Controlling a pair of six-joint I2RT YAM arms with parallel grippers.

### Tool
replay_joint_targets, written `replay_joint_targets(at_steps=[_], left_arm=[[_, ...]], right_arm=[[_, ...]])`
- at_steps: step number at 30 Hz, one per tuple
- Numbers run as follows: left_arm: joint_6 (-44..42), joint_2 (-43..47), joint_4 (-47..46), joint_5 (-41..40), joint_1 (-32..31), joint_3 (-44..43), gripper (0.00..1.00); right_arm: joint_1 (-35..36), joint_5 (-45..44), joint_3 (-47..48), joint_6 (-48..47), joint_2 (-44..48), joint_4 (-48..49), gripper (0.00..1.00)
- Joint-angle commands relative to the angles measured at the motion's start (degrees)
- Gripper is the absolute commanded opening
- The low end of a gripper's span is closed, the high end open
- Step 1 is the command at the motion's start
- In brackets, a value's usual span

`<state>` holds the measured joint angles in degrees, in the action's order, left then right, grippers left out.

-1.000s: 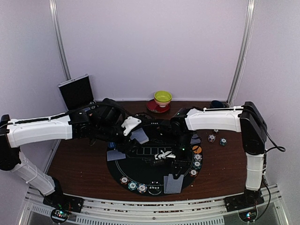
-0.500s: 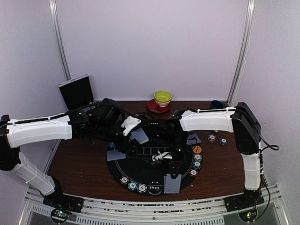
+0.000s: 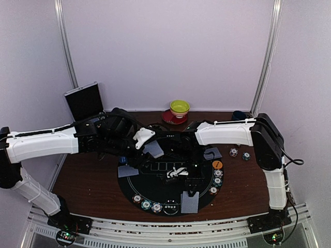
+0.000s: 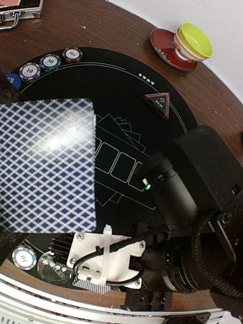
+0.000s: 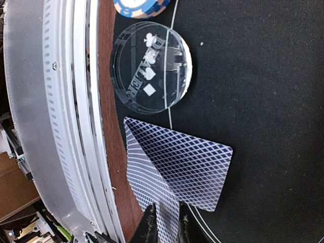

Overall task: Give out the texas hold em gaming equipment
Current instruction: Distribute the poker card in the dealer area.

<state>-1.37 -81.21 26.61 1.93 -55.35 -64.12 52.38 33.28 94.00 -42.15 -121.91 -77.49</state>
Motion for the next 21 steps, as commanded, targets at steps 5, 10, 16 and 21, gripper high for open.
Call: replay_joint_targets(at_steps=[5, 10, 16, 21], left_arm=[[0.31, 1.75, -2.6, 0.17, -0.33, 0.48, 0.62], [0.31, 1.84, -2.61, 0.13, -0.28, 0.48, 0.63], [0.34, 1.84, -2.7, 0.2, -0.28, 0.49, 0.63], [0.36, 1.84, -2.69, 0.26, -0.28, 0.48, 0.63]], right_arm=[[0.44, -2.76, 2.68, -0.33, -1.72, 0.21, 0.16], [0.44, -4.47, 2.55, 0.67, -1.92, 1.67, 0.17], [0.46, -6.59, 2.16, 2.11, -1.93, 3.72, 0.17], [0.49, -8.32, 2.05, 3.27, -2.17, 5.21, 0.17]])
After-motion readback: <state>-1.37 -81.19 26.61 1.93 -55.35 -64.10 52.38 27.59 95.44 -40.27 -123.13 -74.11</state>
